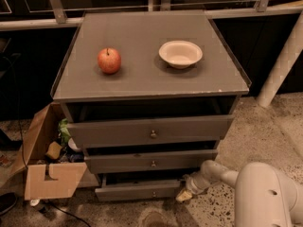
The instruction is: Open bottom drawer
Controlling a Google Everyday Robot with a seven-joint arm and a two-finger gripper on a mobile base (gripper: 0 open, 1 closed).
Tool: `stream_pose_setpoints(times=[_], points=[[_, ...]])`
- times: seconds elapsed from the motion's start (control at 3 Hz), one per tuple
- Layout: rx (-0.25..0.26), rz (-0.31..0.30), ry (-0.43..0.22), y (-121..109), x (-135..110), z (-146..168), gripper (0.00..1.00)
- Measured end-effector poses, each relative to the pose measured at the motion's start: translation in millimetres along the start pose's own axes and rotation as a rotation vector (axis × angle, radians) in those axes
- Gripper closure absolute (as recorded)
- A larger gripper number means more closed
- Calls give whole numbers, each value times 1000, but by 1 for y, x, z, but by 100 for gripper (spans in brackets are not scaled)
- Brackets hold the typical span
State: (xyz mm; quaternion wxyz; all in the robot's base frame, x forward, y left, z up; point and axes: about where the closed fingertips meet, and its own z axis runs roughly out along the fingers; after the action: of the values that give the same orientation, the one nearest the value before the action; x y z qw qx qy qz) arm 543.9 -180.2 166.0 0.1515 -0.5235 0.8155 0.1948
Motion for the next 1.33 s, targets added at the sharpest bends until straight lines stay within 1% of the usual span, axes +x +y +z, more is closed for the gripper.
stream_pose_setpoints(times=[0.33, 0.67, 1.0, 1.33], points=[[0, 0, 0, 0, 0, 0, 71], [0, 0, 0, 0, 0, 0, 95], [0, 0, 0, 0, 3, -2, 100], [-19, 38, 14, 14, 24, -2, 100]])
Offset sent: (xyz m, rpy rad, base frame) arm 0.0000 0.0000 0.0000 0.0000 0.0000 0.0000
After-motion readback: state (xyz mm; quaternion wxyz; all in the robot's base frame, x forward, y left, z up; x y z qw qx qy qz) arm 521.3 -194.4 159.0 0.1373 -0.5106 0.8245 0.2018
